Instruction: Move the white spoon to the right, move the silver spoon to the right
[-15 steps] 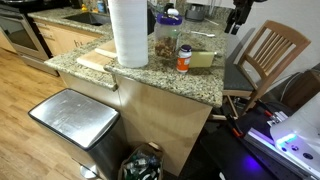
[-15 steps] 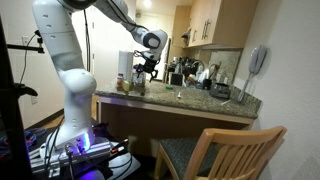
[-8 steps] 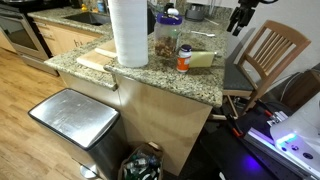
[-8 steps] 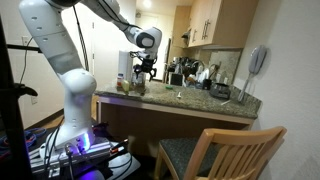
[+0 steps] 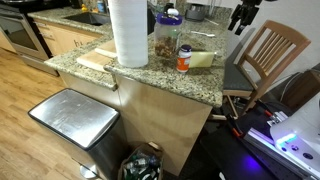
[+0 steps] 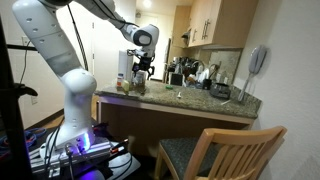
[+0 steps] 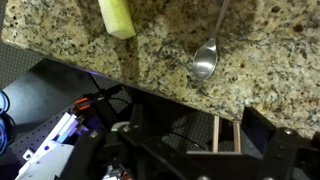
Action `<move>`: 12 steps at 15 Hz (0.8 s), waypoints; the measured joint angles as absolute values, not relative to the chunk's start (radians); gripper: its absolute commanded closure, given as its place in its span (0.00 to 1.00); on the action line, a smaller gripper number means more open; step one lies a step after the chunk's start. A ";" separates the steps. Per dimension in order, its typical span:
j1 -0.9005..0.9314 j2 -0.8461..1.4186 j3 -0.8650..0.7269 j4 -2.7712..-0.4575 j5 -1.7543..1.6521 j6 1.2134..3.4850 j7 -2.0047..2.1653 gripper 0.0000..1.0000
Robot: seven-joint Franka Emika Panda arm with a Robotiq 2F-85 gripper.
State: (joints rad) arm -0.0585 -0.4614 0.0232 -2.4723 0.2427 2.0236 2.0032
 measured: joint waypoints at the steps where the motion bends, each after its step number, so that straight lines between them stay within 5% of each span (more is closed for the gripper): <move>1: -0.056 -0.458 0.029 -2.474 0.239 2.023 1.998 0.00; 12: -0.060 -0.435 0.009 -2.474 0.261 2.019 1.885 0.00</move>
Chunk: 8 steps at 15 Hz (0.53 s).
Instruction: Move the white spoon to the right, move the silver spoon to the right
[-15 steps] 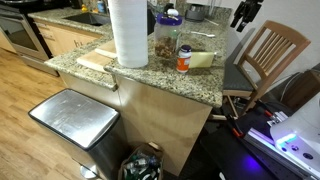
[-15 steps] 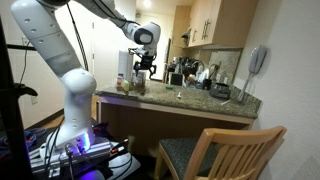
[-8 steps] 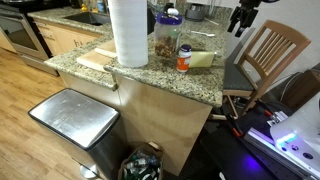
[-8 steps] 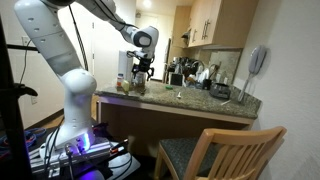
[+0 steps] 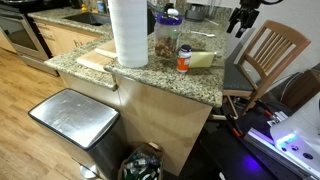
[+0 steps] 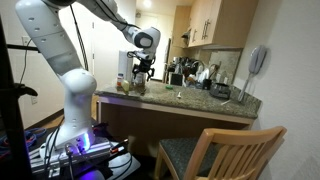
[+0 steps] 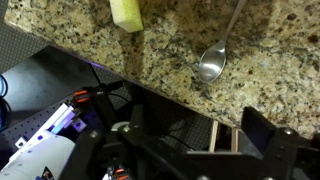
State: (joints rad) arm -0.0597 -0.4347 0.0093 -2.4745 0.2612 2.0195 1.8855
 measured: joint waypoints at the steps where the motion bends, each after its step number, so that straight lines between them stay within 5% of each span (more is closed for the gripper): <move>1: -0.060 -0.434 0.013 -2.472 0.257 2.012 1.891 0.00; 8: -0.037 -0.136 0.112 -2.353 0.187 1.990 2.088 0.00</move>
State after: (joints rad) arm -0.0370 -0.1356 0.1122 -2.3533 0.1870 1.9900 2.0875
